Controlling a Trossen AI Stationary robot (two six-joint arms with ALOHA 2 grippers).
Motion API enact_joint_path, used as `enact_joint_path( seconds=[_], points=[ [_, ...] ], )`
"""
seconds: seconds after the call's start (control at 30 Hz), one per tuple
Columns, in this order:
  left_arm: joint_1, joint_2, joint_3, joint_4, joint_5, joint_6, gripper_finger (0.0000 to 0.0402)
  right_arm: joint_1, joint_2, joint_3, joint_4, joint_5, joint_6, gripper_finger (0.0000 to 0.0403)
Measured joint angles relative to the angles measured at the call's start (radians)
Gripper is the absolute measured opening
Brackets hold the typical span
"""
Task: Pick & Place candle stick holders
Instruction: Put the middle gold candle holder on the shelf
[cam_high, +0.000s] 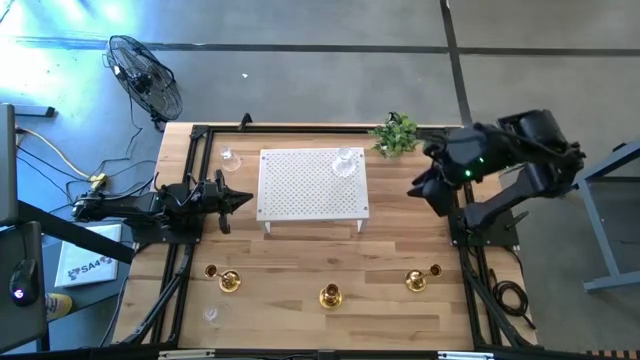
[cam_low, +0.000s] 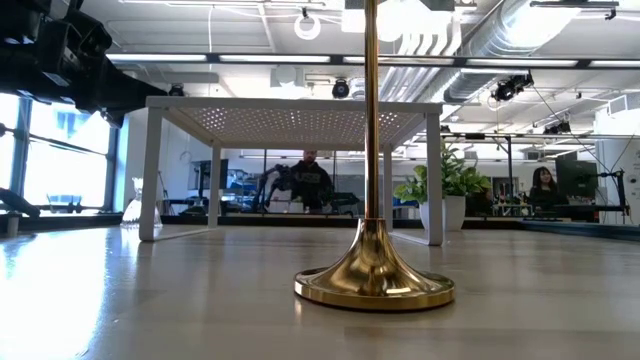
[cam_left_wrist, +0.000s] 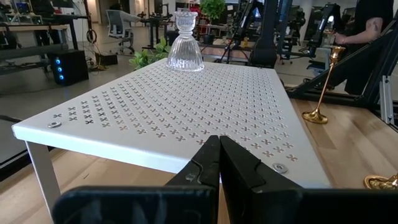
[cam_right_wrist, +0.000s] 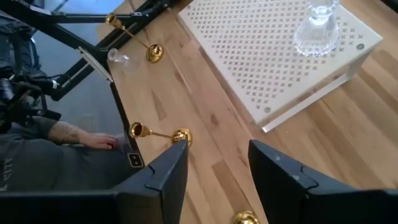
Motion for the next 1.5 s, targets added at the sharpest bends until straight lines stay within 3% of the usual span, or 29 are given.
enact_joint_path(
  seconds=[0.27, 0.47, 0.6, 0.87, 1.27, 1.5],
  points=[
    [0.000, 0.000, 0.000, 0.000, 0.000, 0.000, 0.0001, 0.215, 0.032, -0.001, 0.000, 0.131, 0.186, 0.0140],
    [0.000, 0.000, 0.000, 0.000, -0.001, 0.000, 0.0001, 0.334, 0.092, -0.001, 0.000, 0.231, 0.218, 0.0133],
    [0.000, 0.000, 0.000, 0.000, -0.001, 0.000, 0.0001, 0.382, 0.154, -0.001, 0.000, 0.305, 0.192, 0.0133],
    [0.000, 0.000, 0.000, 0.000, -0.001, 0.000, 0.0001, 0.438, 0.310, -0.002, 0.004, 0.356, 0.142, 0.0133],
    [0.000, 0.000, 0.000, 0.000, -0.001, 0.000, 0.0001, 0.541, 0.524, -0.002, 0.080, 0.372, 0.150, 0.0133],
    [0.000, 0.000, 0.000, 0.000, -0.001, 0.000, 0.0001, 0.601, 0.589, -0.002, 0.145, 0.519, 0.148, 0.0133]
  ],
)
